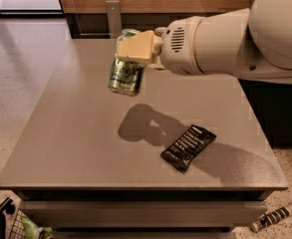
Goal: Place green can upright
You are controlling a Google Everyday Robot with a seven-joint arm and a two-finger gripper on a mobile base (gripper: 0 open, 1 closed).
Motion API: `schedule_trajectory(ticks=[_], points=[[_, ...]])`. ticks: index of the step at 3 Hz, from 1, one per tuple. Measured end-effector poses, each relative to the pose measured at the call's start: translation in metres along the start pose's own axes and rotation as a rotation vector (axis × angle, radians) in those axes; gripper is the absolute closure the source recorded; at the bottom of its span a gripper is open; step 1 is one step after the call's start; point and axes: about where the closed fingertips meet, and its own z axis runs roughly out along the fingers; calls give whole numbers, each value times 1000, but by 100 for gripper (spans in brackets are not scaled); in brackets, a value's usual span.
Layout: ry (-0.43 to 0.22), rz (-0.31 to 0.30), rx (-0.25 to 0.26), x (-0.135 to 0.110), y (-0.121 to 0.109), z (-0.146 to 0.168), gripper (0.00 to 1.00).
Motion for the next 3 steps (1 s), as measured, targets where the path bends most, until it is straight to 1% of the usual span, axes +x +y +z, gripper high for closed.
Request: schedule_trajectory(ticks=[1,2,3], points=[[0,0,0,0,0,0,100],[-42,-21,-18,-5,3,3,100],[-147,-113,-46,-26,9,7,100]])
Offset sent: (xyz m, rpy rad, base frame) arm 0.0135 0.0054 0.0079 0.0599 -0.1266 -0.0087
